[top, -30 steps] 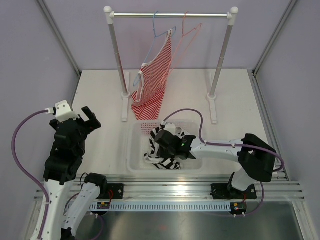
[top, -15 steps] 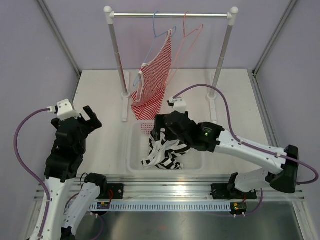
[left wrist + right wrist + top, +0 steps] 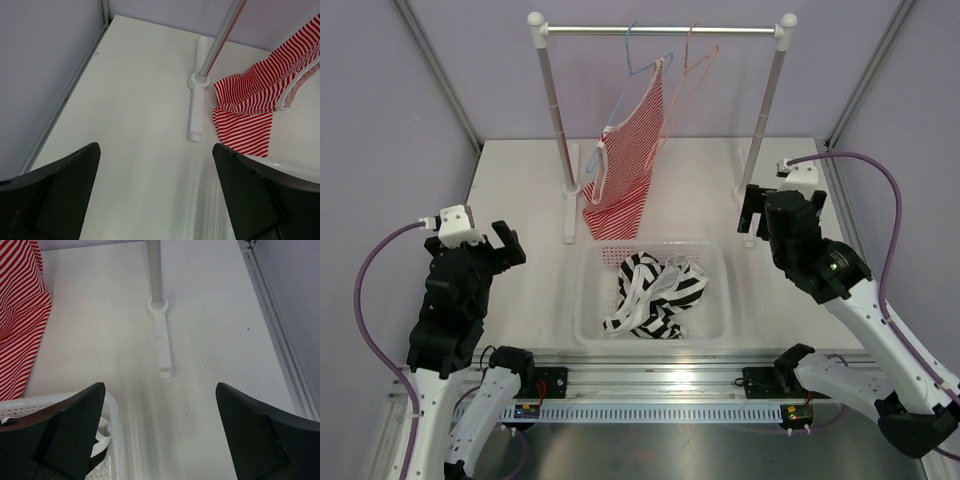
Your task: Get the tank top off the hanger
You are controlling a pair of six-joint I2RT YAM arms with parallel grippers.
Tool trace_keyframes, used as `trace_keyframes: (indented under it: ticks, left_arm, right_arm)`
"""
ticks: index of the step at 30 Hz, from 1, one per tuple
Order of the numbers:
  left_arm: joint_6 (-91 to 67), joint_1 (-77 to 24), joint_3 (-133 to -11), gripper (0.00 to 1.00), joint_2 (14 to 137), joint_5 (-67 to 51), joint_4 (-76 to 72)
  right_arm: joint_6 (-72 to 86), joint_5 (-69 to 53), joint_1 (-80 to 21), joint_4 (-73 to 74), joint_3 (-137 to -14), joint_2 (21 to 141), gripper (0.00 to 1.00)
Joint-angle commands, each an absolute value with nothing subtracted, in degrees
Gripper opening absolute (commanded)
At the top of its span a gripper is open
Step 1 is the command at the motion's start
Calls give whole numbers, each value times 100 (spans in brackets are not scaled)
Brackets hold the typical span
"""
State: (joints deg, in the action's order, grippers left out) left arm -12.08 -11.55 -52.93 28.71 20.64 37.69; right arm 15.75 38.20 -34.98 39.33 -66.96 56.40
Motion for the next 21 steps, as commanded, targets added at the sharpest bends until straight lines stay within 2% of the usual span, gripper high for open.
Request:
trace_keyframes:
  ticks: [1, 6, 21]
  left_arm:
    - [-800, -1125, -5072, 99, 2733, 1767, 3410]
    - [-870, -1125, -4896, 99, 2794, 1661, 3349]
    - [-1002, -1107, -4597, 99, 2268, 1459, 3296]
  right_arm:
    - [905, 3779, -3296, 3849, -6557, 5082, 99]
    - [1178, 3498, -3305, 4201, -6495, 4352, 99]
    - [1371, 3841, -3313, 5317, -6627, 3367, 100]
